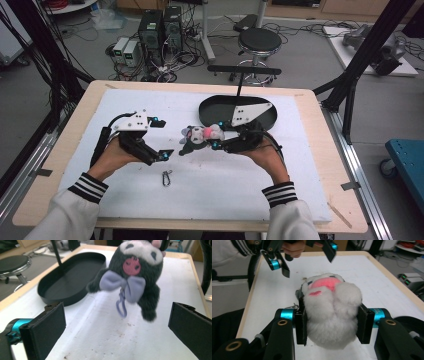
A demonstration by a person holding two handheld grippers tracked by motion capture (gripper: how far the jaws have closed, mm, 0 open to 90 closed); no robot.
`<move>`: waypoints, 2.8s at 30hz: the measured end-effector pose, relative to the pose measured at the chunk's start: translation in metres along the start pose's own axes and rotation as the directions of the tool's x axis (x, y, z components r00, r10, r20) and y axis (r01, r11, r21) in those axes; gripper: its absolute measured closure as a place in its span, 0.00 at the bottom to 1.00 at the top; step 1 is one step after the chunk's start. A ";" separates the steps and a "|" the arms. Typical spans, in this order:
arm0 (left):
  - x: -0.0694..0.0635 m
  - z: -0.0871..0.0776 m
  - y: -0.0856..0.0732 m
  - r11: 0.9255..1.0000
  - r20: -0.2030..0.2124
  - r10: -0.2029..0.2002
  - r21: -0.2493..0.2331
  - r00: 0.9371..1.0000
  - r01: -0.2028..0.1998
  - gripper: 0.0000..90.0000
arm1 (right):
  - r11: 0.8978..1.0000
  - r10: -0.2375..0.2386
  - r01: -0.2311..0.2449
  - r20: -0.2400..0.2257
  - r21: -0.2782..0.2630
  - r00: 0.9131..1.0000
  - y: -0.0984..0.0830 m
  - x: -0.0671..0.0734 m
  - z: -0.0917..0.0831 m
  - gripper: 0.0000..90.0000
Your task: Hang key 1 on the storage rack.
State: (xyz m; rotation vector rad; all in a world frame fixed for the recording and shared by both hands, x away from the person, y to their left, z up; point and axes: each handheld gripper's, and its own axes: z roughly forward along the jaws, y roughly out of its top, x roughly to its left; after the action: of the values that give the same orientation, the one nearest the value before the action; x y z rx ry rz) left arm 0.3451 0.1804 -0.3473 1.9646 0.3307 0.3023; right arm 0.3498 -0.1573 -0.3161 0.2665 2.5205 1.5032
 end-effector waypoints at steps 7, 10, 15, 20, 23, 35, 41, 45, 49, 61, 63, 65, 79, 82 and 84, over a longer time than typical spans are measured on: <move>0.003 -0.010 -0.010 0.999 -0.043 -0.022 -0.027 0.999 0.021 0.02 | 0.995 0.076 -0.067 0.131 -0.072 0.988 -0.006 -0.006 -0.023 0.60; 0.004 -0.015 -0.013 0.999 -0.062 -0.034 -0.042 0.998 0.031 0.02 | 0.991 0.104 -0.088 0.171 -0.100 0.980 -0.008 -0.008 -0.031 0.60; 0.006 -0.023 -0.018 0.998 -0.086 -0.041 -0.056 0.995 0.036 0.02 | 0.986 0.138 -0.111 0.244 -0.123 0.960 -0.011 -0.011 -0.042 0.60; 0.007 -0.030 -0.026 0.997 -0.107 -0.052 -0.066 0.993 0.045 0.02 | 0.977 0.183 -0.137 0.327 -0.161 0.927 -0.012 -0.013 -0.051 0.60; 0.007 -0.034 -0.028 0.996 -0.116 -0.058 -0.071 0.992 0.049 0.02 | 0.972 0.205 -0.148 0.355 -0.180 0.912 -0.014 -0.015 -0.056 0.60; 0.010 -0.051 -0.040 0.991 -0.153 -0.080 -0.116 0.985 0.062 0.02 | 0.957 0.259 -0.141 0.528 -0.253 0.809 -0.020 -0.021 -0.076 0.60; 0.012 -0.058 -0.046 0.990 -0.164 -0.085 -0.127 0.983 0.065 0.02 | 0.942 0.313 -0.170 0.569 -0.290 0.761 -0.025 -0.028 -0.083 0.60; 0.014 -0.059 -0.048 0.989 -0.162 -0.095 -0.124 0.982 0.075 0.02 | 0.943 0.318 -0.182 0.596 -0.277 0.737 -0.024 -0.035 -0.086 0.60; 0.015 -0.061 -0.050 0.988 -0.160 -0.094 -0.139 0.983 0.072 0.02 | 0.940 0.329 -0.180 0.625 -0.291 0.708 -0.022 -0.042 -0.091 0.60; 0.016 -0.070 -0.054 0.981 -0.164 -0.114 -0.175 0.980 0.085 0.02 | 0.930 0.360 -0.198 0.667 -0.309 0.652 -0.015 -0.061 -0.099 0.60; 0.016 -0.071 -0.054 0.981 -0.162 -0.116 -0.175 0.980 0.087 0.02 | 0.931 0.360 -0.197 0.671 -0.309 0.648 -0.013 -0.064 -0.099 0.60; 0.016 -0.070 -0.055 0.981 -0.159 -0.118 -0.172 0.980 0.090 0.02 | 0.930 0.362 -0.196 0.678 -0.311 0.640 -0.010 -0.067 -0.099 0.60; 0.016 -0.074 -0.056 0.980 -0.156 -0.117 -0.180 0.981 0.088 0.02 | 0.929 0.366 -0.205 0.690 -0.307 0.625 -0.006 -0.084 -0.093 0.60; 0.016 -0.074 -0.056 0.980 -0.157 -0.118 -0.180 0.980 0.089 0.02 | 0.927 0.372 -0.211 0.689 -0.310 0.621 -0.007 -0.087 -0.090 0.60; 0.016 -0.075 -0.056 0.980 -0.162 -0.116 -0.178 0.980 0.087 0.02 | 0.927 0.374 -0.216 0.693 -0.307 0.617 -0.008 -0.089 -0.088 0.60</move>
State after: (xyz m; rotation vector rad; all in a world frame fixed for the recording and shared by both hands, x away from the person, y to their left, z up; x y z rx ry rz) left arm 0.3278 0.2716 -0.3681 1.7512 0.4992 0.4212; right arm 0.4125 -0.2582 -0.2751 1.0774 1.6971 1.3316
